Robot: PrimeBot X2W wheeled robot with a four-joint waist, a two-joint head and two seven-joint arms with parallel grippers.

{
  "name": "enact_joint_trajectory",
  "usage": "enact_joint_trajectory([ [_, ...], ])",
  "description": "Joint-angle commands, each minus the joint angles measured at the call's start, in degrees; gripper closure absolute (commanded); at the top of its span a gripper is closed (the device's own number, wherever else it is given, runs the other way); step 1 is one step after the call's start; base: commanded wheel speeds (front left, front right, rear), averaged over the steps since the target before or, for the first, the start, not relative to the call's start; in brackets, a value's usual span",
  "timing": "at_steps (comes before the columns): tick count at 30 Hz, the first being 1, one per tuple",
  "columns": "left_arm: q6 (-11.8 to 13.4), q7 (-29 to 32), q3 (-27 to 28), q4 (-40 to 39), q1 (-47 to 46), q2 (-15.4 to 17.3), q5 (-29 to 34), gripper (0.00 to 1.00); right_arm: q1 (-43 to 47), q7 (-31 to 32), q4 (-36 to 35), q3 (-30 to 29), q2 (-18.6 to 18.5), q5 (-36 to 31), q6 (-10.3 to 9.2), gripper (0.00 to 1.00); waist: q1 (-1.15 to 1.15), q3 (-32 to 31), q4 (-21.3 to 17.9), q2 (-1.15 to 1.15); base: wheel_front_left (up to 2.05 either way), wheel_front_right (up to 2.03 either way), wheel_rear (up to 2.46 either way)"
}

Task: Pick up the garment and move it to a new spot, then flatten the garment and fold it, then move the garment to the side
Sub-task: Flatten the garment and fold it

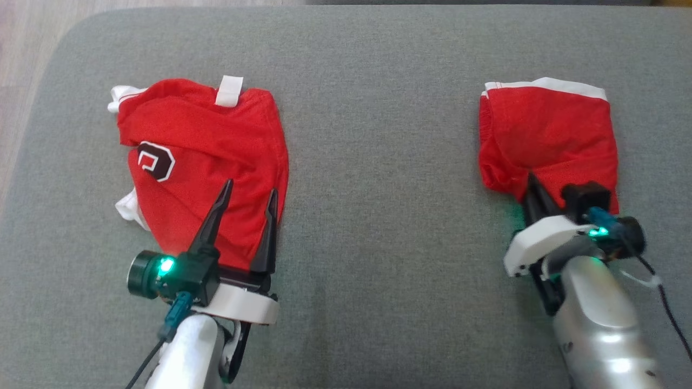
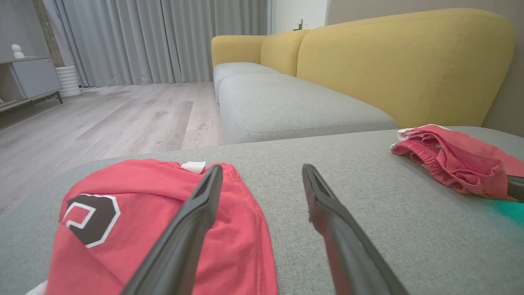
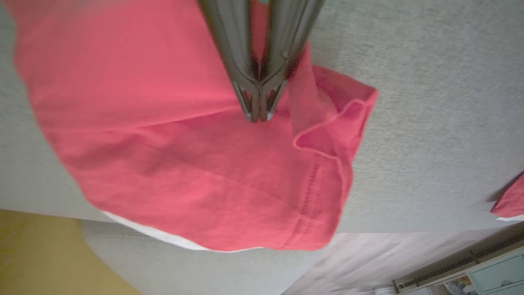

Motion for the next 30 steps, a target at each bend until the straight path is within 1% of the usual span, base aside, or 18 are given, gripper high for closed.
enact_joint_trajectory([
  [1, -0.1, -0.3, 1.3, -1.3, -2.6, 0.3, 0.8, 0.0, -1.8, -0.9, -0.8, 2.8, -0.1, 1.0, -0.05, 1.0, -0.01, -0.1, 0.0, 0.0, 0.0, 0.0, 0.0],
  [8, 0.3, -0.3, 1.9, -0.7, -2.3, 0.2, 0.6, 0.0, -1.2, -1.2, 0.8, 13.5, -0.1, 6.8, -0.05, 1.0, -0.01, -1.8, -0.7, 0.0, 0.0, 0.0, 0.0],
  [11, 0.5, -0.3, 2.5, -0.8, -1.7, 0.2, 0.4, 0.0, -0.9, -1.2, -0.4, 15.0, -0.1, 8.4, -0.05, 1.0, -0.01, -3.0, -1.8, 0.0, 0.0, 0.0, 0.0],
  [13, 0.4, -0.3, 2.7, -0.9, -1.3, 0.2, 0.5, 0.0, -0.6, -1.2, -2.2, 13.8, -0.1, 8.9, -0.05, 1.0, -0.01, -3.9, -2.6, 0.0, 0.0, 0.0, 0.0],
  [16, 0.5, -0.3, 3.0, -1.2, -0.9, 0.2, 0.4, 0.0, 0.6, -1.2, -6.1, 10.3, -0.1, 8.8, -0.05, 1.0, -0.01, -5.2, -3.9, 0.0, 0.0, 0.0, 0.0],
  [24, 0.7, -0.3, 3.3, -2.0, 0.7, 0.0, 0.3, 0.0, 8.3, -1.2, -20.0, 0.4, -0.1, 9.2, -0.05, 1.0, -0.01, -7.2, -7.6, 0.0, 0.0, 0.0, 0.0],
  [27, 0.8, -0.3, 3.3, -2.2, 1.2, 0.0, 0.3, 0.0, 11.7, -1.2, -23.9, -1.5, 0.0, 9.9, -0.05, 1.0, -0.01, -7.3, -8.8, 0.0, 0.0, 0.0, 0.0],
  [30, 0.7, -0.3, 3.3, -2.3, 1.4, -0.1, 0.4, 0.0, 14.0, -1.2, -25.6, -2.3, 0.0, 10.6, -0.05, 1.0, -0.01, -6.9, -9.5, 0.0, 0.0, 0.0, 0.0],
])
